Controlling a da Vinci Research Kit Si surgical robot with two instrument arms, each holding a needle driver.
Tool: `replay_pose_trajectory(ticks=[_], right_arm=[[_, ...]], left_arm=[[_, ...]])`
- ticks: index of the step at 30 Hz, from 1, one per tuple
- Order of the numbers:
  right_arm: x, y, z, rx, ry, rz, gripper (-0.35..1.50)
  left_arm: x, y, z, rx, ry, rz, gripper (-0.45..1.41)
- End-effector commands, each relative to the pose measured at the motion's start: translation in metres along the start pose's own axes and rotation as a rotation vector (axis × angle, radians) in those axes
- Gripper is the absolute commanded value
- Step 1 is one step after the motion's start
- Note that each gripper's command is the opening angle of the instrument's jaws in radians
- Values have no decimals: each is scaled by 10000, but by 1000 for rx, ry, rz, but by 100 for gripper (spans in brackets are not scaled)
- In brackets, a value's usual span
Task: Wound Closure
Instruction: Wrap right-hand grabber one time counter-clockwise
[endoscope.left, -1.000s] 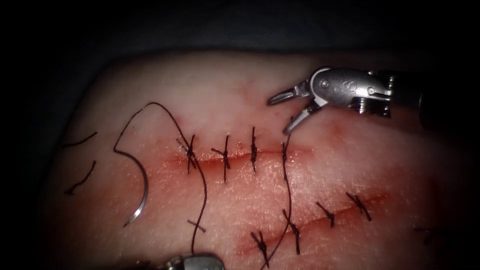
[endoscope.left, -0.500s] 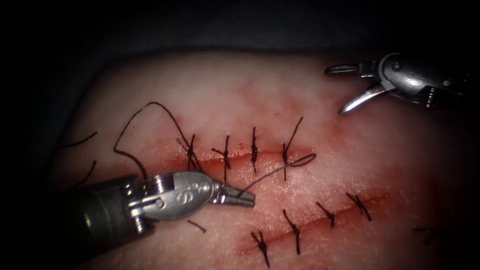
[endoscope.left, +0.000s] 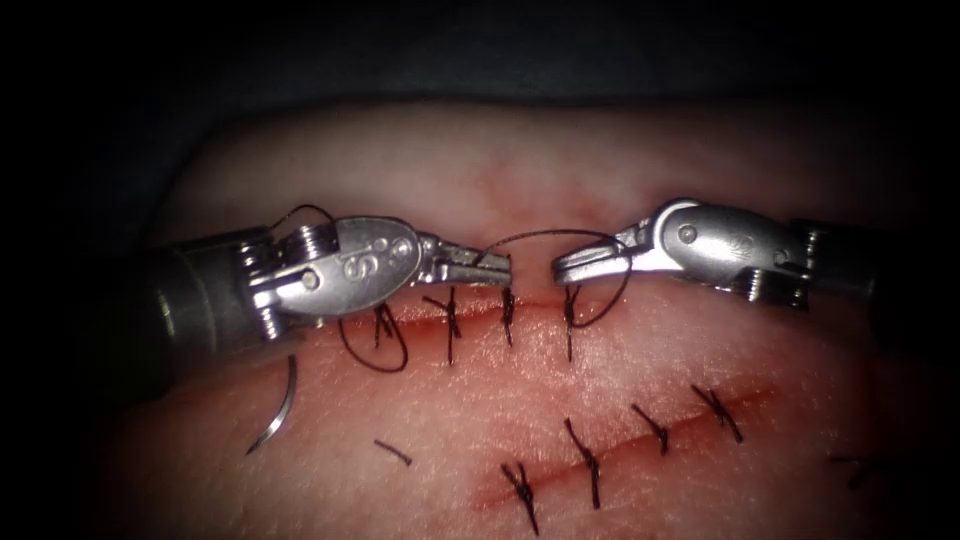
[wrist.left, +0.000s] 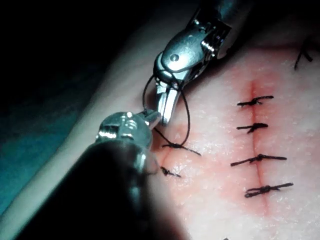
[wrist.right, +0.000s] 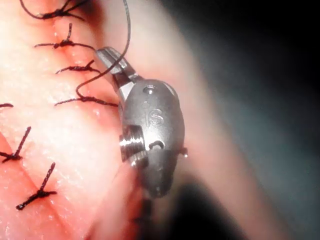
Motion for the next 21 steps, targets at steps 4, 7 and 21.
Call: replay_pose_trajectory(ticks=[4,7,21], right_arm=[[6,-3,11,34,61,5,-35],[11,-7,15,32,100,-1,-35],[35,-30,46,-440,401,152,-35]], left_arm=[[-9,-23,22,63,-12,-21,-45],[-23,-31,41,97,-39,-30,-45],[-61,-2,94,171,-103,-4,-45]])
